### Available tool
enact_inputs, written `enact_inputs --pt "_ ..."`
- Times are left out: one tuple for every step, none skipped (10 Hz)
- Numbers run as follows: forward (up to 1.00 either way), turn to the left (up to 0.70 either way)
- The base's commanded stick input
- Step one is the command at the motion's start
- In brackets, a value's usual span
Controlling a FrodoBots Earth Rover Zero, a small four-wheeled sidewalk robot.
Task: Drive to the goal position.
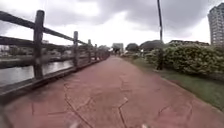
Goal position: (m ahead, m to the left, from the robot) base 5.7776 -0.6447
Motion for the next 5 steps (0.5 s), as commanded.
enact_inputs --pt "0.7 0.0" --pt "0.7 0.0" --pt "0.7 0.0" --pt "0.7 0.0" --pt "0.7 0.0"
